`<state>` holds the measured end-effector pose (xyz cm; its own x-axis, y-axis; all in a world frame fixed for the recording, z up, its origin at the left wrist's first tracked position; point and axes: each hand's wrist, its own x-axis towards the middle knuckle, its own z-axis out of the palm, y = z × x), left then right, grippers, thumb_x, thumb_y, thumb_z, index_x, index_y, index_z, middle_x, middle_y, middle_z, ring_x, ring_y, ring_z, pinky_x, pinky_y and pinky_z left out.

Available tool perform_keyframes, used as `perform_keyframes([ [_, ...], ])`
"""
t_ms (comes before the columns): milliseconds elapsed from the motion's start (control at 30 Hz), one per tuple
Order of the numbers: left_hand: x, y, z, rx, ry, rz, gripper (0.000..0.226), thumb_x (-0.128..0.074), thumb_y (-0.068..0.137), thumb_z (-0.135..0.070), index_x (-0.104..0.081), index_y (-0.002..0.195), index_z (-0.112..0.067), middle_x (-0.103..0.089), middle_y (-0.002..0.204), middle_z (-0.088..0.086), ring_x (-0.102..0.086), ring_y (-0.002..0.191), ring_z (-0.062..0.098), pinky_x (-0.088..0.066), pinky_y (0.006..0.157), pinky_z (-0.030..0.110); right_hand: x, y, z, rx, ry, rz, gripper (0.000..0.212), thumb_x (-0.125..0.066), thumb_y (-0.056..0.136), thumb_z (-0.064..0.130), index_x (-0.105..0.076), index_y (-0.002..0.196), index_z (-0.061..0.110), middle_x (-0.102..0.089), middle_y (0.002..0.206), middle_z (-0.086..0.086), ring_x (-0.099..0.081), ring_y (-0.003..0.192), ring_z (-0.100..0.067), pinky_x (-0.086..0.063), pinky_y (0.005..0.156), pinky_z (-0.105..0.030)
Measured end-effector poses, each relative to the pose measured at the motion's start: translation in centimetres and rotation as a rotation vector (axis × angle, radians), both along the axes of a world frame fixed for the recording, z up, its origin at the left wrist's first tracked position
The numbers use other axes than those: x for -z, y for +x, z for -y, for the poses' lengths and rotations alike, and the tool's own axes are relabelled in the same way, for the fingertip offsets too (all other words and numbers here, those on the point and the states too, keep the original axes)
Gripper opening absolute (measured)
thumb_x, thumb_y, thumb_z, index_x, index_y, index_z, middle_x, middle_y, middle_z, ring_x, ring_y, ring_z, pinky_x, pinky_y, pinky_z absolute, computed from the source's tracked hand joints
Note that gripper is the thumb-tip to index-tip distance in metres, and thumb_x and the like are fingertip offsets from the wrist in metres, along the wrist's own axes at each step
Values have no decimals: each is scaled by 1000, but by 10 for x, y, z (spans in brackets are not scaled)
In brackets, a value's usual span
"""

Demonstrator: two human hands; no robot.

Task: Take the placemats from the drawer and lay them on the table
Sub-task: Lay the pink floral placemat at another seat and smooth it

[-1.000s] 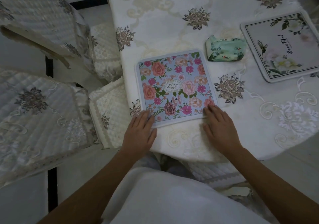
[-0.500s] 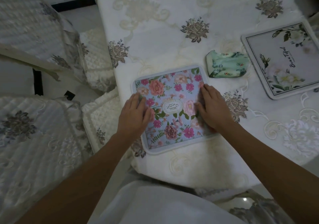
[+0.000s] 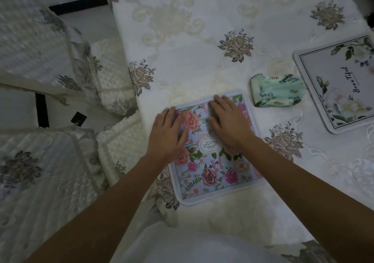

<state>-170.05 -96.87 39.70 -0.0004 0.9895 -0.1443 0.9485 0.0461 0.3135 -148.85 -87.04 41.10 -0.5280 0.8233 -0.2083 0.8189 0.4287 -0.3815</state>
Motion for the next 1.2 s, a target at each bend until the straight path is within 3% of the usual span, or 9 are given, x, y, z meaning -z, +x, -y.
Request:
perform_keyframes([
  [267, -3, 11, -30, 130, 7, 7, 60, -30, 101, -47, -47, 146, -10, -40, 155, 11, -32, 144, 29, -23, 120, 46, 3, -17, 1, -146, 17, -17, 52, -39, 102, 37, -43, 148, 13, -35, 158, -7, -26, 147, -28, -22, 121, -42],
  [500, -1, -22, -11, 104, -12, -9, 60, -28, 102, -45, -47, 145, -8, -40, 154, 15, -33, 144, 30, -29, 117, 48, -2, 29, -15, 51, 53, 73, 54, -40, 104, 38, -34, 153, 16, -29, 161, -7, -21, 148, -29, -16, 120, -40],
  [733, -5, -32, 12, 27, -42, -42, 64, -29, 102, -46, -45, 146, -3, -38, 155, 17, -33, 144, 30, -28, 119, 46, -4, 48, -12, 121, 51, 74, 54, -43, 103, 36, -36, 149, 8, -30, 159, -13, -25, 146, -31, -25, 117, -44],
  [900, -12, -3, 53, 11, -37, -32, 63, -31, 101, -45, -48, 143, -1, -42, 151, 22, -38, 141, 34, -31, 117, 49, -5, 79, 37, 117, -15, 53, 61, -39, 103, 42, -28, 155, 13, -21, 163, -9, -19, 149, -28, -23, 121, -45],
  [1100, -9, 31, 123, 51, -27, 2, 65, -33, 102, -46, -38, 150, -4, -37, 156, 18, -33, 144, 32, -30, 118, 46, -1, 123, 120, 181, -37, 42, 65, -36, 100, 48, -27, 156, 17, -19, 164, -3, -18, 150, -23, -24, 120, -42],
  [1200, -13, 44, 147, 46, -17, -2, 62, -33, 101, -45, -48, 143, -1, -44, 150, 20, -41, 139, 34, -37, 113, 51, -2, 136, 155, 228, -15, 29, 61, -39, 102, 45, -32, 154, 13, -25, 162, -5, -21, 149, -23, -26, 120, -41],
])
